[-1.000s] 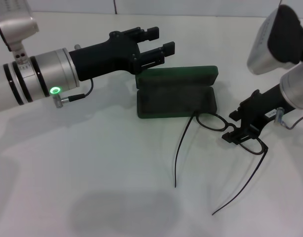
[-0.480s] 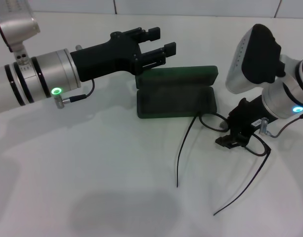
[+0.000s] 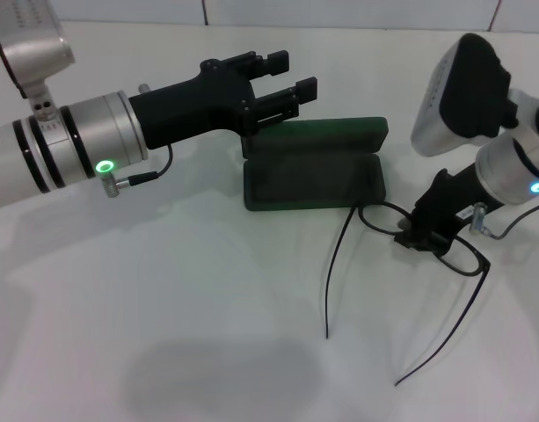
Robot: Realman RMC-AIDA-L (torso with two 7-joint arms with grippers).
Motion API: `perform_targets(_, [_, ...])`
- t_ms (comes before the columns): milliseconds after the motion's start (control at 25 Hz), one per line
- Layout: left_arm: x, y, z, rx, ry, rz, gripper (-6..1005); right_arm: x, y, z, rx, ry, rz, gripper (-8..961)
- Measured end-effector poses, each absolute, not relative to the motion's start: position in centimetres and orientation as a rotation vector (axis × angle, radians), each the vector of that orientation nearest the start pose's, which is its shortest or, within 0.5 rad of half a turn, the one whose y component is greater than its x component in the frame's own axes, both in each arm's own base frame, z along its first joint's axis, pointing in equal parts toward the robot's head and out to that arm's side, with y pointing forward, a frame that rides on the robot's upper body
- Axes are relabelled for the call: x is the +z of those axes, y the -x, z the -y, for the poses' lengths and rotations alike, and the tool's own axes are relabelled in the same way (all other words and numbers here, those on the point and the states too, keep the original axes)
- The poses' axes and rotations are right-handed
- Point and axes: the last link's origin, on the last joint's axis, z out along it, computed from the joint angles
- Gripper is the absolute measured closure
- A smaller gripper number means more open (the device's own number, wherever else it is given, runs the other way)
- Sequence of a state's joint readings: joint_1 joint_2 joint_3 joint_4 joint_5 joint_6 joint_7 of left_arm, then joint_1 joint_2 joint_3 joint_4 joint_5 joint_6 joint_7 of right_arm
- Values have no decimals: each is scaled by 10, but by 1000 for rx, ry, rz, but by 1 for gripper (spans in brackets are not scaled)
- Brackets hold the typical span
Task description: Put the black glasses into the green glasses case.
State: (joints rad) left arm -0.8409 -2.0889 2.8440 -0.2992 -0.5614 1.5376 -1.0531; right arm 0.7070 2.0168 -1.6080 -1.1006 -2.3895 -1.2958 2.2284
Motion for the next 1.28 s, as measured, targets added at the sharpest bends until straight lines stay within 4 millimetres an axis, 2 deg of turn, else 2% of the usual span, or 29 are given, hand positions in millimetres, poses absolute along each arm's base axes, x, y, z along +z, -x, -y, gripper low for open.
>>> perform_targets(120, [-31,212,-370,-1046,2531,536,360,-46,-171,-373,-518,2838,-381,798])
perform_targets(640, [-31,211,-370,-1057,2528,545,361,-41,-174,-370,-554,2847,-400,818])
perform_targets(840, [-30,210,-371,-1083,2522,579,361,-24,-173,-370,-493,2831,-397,825])
perform_targets(1000, [-26,201,-363,-1182,2552,552,362,14,-176,-366,-288,2841,-440,834])
perform_targets(1120, [-19,190,-349,-1324,2603,478,362,41,-189,-359,49,2854,-460,847])
perform_targets(1280, [-12,176,-332,-1486,2693,414,362,52,-220,-352,512,2781,-501,856])
